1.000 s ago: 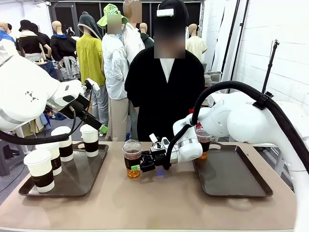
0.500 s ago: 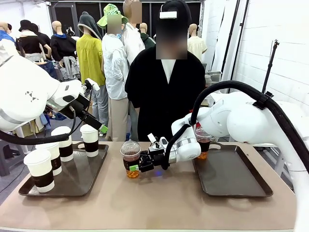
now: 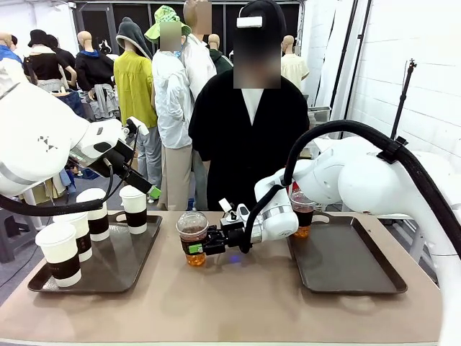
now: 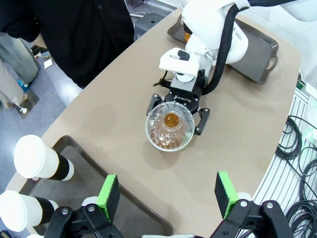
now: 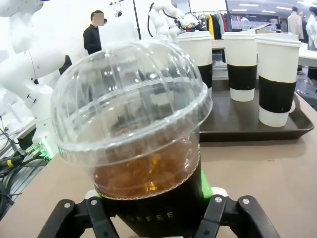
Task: Distribute the coffee onto the tray.
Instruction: Pick up another iced Americano from the middle of the table and place it on the right Handle tray.
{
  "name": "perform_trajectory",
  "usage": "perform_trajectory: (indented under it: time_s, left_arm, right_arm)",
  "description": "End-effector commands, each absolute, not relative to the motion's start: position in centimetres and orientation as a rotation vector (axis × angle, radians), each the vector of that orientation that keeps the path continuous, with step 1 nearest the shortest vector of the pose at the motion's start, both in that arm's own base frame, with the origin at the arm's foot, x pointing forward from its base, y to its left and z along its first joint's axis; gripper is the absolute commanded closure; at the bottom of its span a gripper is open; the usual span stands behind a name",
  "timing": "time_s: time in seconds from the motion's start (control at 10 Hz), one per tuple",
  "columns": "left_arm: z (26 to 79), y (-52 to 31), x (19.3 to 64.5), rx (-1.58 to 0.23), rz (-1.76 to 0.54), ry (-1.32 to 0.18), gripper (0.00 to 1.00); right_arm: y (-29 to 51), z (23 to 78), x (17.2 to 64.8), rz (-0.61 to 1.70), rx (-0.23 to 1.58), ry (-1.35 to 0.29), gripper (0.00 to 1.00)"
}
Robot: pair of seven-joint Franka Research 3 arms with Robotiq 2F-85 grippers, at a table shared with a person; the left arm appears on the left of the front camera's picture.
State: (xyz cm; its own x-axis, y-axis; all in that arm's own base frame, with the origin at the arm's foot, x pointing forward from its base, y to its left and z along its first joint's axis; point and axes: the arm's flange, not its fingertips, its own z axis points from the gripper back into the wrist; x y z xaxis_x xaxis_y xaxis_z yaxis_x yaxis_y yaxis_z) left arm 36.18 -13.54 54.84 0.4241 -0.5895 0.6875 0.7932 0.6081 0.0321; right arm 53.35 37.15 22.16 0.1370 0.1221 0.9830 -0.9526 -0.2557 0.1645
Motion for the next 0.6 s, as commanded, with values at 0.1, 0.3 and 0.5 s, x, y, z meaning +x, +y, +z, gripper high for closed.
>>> perform_trajectory:
  time_s: [0.1,0.3,0.5]
  left_arm:
    - [54.9,-13.4,36.3,-0.322,-0.877,-0.714,0.00]
    - [54.9,-13.4,36.3,-0.322,-0.877,-0.714,0.00]
    - [54.9,-13.4,36.3,-0.322,-0.877,-0.714,0.00]
  right_arm:
    - [37.2,23.9,52.8,1.330,1.441,-0.855,0.36]
    - [36.6,25.7,51.6,1.325,1.470,-0.841,0.36]
    - [35.4,28.9,49.3,1.312,1.502,-0.800,0.36]
